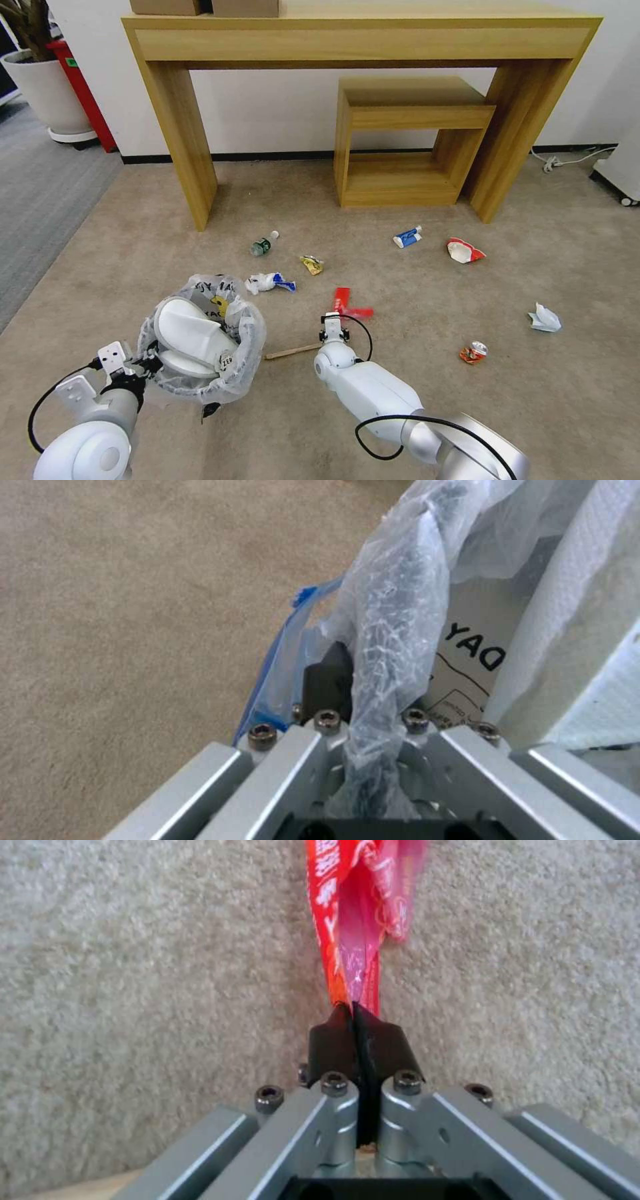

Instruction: Pick up the trash bin and place the garbage on the floor into it.

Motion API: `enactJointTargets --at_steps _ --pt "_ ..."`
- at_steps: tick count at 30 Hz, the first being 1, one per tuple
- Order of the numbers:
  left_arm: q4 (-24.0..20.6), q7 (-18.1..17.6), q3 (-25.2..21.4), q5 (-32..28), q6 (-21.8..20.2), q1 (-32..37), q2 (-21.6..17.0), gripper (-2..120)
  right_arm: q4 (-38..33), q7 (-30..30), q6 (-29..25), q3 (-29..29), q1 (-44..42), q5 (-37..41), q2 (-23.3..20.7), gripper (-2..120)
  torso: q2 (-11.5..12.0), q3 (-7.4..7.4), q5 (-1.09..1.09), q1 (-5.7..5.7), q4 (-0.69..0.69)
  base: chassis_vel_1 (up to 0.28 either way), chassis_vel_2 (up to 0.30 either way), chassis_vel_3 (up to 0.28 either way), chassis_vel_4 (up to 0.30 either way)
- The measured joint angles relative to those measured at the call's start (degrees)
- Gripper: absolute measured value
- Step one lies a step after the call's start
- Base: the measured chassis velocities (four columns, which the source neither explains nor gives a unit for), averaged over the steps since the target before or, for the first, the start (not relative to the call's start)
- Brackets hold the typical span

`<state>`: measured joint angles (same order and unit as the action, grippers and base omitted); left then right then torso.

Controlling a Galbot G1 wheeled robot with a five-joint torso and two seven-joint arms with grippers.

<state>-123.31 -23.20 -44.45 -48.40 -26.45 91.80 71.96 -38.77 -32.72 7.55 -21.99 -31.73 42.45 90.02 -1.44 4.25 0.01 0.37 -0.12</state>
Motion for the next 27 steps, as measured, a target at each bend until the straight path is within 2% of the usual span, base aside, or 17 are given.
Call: enactJointTargets --at_steps 4,6,7,8,11,12,13,14,15,17,19,21,22,26,27 --pt "-0.05 0.0 0.03 0.25 0.08 0.1 0.25 0 -1.77 0.02 -0.02 -0.03 -0.67 0.03 -1.04 0 0.0 0.0 0.01 0.0 0.0 0.0 0.0 0.0 0.0" --pt "-0.05 0.0 0.05 0.37 0.12 0.14 0.37 0 -4.33 0.19 -0.03 -0.27 -1.35 0.39 -2.68 0 0.0 0.0 0.0 0.0 0.01 0.0 0.0 0.0 0.0" --pt "0.05 0.0 0.0 0.41 0.13 0.13 0.41 0 -8.45 0.59 -0.36 -0.46 -2.22 1.53 -5.19 0 0.0 0.0 0.01 0.0 0.0 0.0 0.0 0.0 0.0" --pt "0.05 0.0 0.0 0.41 0.13 0.13 0.41 0 -8.45 0.59 -0.36 -0.46 -2.22 1.53 -5.19 0 0.0 0.0 0.01 0.0 0.0 0.0 0.0 0.0 0.0" --pt "0.71 0.01 -0.28 0.39 0.13 -0.06 0.01 0 -19.4 2.9 -2.82 -0.45 -4.66 2.92 -10.91 0 0.0 0.0 0.01 0.0 0.0 0.0 0.0 0.0 0.0" --pt "0.71 0.01 -0.28 0.39 0.13 -0.06 0.01 0 -19.4 2.9 -2.82 -0.45 -4.66 2.92 -10.91 0 0.0 0.0 0.01 0.0 0.0 0.0 0.0 0.0 0.0" --pt "0.94 0.01 -0.35 0.38 0.13 -0.16 -0.1 0 -21.95 3.43 -3.31 -0.31 -5.23 3.02 -12.11 0 0.0 0.0 0.02 0.0 -0.01 0.0 0.0 0.0 0.0" --pt "1.32 0.0 -0.39 0.37 0.14 -0.4 -0.19 0 -27.74 4.45 -4.77 0.16 -6.43 3.22 -14.46 0 0.0 0.0 0.01 0.0 -0.01 0.0 0.0 0.0 0.0" --pt "1.32 0.0 -0.39 0.37 0.14 -0.4 -0.19 0 -27.74 4.45 -4.77 0.16 -6.43 3.22 -14.46 0 0.0 0.0 0.01 0.0 -0.01 0.0 0.0 0.0 0.0" --pt "2.11 -0.02 -0.37 0.37 0.14 -0.89 -0.17 0 -38.23 7.33 -7.99 1.52 -9.15 3.31 -19.21 0 0.0 0.0 0.03 0.0 0.02 0.0 0.0 0.0 0.0" --pt "2.31 -0.03 -0.33 0.42 0.15 -1.01 -0.11 0 -40.49 8.34 -9.07 1.93 -9.95 3.21 -20.7 0 0.0 0.0 0.02 0.0 0.01 0.0 0.0 0.0 0.0" --pt "2.87 -0.07 -0.17 0.52 0.15 -1.32 0.01 0 -48.73 12.64 -12.75 3.33 -13.12 2.71 -27.47 0 0.0 0.0 0.01 0.0 -0.02 0.0 0.0 0.0 0.0" --pt "2.87 -0.07 -0.17 0.52 0.15 -1.32 0.01 0 -48.73 12.64 -12.75 3.33 -13.12 2.71 -27.47 0 0.0 0.0 0.01 0.0 -0.02 0.0 0.0 0.0 0.0" --pt "3.06 -0.13 0.06 0.57 0.14 -1.68 0.16 0 -58.12 18.44 -17.01 3.54 -15.83 1.36 -33.93 0 0.0 0.0 0.02 -0.01 -0.03 0.0 0.0 0.0 0.0" --pt "3.06 -0.13 0.06 0.57 0.14 -1.68 0.16 0 -58.12 18.44 -17.01 3.54 -15.83 1.36 -33.93 0 0.0 0.0 0.02 -0.01 -0.03 0.0 0.0 0.0 0.0"
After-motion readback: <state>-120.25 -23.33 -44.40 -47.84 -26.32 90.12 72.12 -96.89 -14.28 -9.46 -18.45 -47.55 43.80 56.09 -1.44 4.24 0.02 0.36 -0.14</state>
